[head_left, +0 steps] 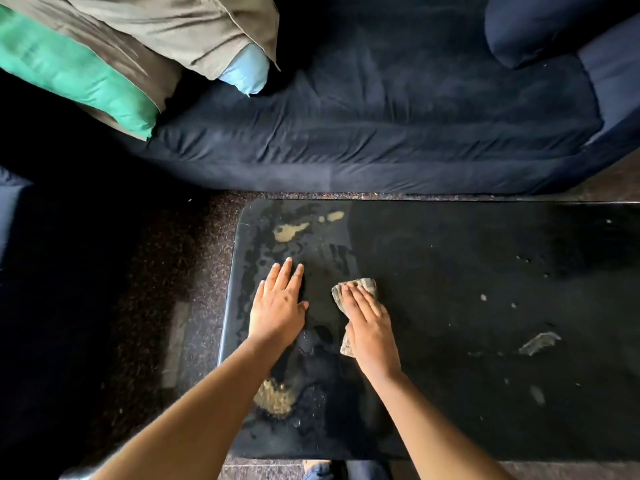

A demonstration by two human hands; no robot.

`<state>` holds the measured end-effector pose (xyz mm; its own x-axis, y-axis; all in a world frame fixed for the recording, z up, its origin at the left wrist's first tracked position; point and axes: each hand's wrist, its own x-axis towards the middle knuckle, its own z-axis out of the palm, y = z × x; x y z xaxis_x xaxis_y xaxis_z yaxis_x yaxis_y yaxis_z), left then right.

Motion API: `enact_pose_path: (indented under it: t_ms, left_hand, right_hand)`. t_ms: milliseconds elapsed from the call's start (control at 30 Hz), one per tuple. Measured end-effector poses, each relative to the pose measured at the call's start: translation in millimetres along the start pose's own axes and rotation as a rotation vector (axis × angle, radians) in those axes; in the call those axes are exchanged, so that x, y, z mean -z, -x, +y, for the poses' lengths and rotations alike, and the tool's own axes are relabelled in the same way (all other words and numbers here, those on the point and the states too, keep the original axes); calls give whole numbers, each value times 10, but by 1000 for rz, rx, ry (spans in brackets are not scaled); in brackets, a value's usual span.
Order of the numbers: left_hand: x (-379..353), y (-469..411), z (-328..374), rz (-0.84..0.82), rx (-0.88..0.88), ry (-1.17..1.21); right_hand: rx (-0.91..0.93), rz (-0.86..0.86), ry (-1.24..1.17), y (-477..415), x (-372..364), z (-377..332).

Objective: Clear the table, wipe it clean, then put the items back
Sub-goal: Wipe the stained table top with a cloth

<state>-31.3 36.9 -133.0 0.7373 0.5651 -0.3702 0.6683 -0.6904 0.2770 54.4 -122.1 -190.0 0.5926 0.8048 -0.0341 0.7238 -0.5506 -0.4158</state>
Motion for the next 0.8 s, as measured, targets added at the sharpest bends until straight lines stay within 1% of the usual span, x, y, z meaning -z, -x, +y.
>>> enact_pose_path:
  t_ms: [67,133,200,233,267,333,367,400,433,500,533,567,600,633,700,733,767,800]
  left_hand:
    - [6,-118,-6,6,1,-1]
    - [3,-173,13,-11,-3,-9]
    - [-6,-196,51,-29,-19,-35]
    - [3,-221,59,-38,-26,-48]
    - [12,-236,56,-53,-27,-60]
    - [45,-275,38,-99,-13,-71]
    - [62,-289,30,-120,-4,-75]
    - [83,-324,29,-137,5,-77]
    - [102,-345,37,-155,6,-83]
    - [133,-391,70,-178,7,-102]
    - [142,-410,90,-184,6,-117]
    - [149,-426,109,-190,6,-129]
    - [153,-433,125,-196,10,-140]
    - [155,-439,145,-201,18,-148]
    - [160,-441,188,-219,37,-169]
    - [169,-451,204,-227,43,-179]
    - [177,-459,221,-233,47,-185]
    - [186,-473,229,-235,49,-188]
  right_hand:
    - [5,10,11,-239,14,21]
    - [-45,17,2,-464,31,20]
    - [-51,-16,18,-585,56,17]
    - [7,-48,49,-608,72,32]
    - [108,-92,93,-588,87,75]
    - [374,-199,197,-544,159,277]
    - [444,-231,245,-568,204,391]
    - [438,-239,276,-659,244,474]
    - [353,-201,280,-760,262,493]
    - [78,-127,203,-967,252,355]
    - [-9,-94,171,-1041,225,247]
    - [-39,-72,151,-1085,199,159]
    - [-9,-76,152,-1083,173,132]
    - [68,-86,166,-1046,170,175]
    - [304,-167,210,-986,260,395]
    - [388,-199,244,-1018,319,508]
    - [399,-208,278,-1076,357,577]
    - [324,-194,288,-1154,374,581]
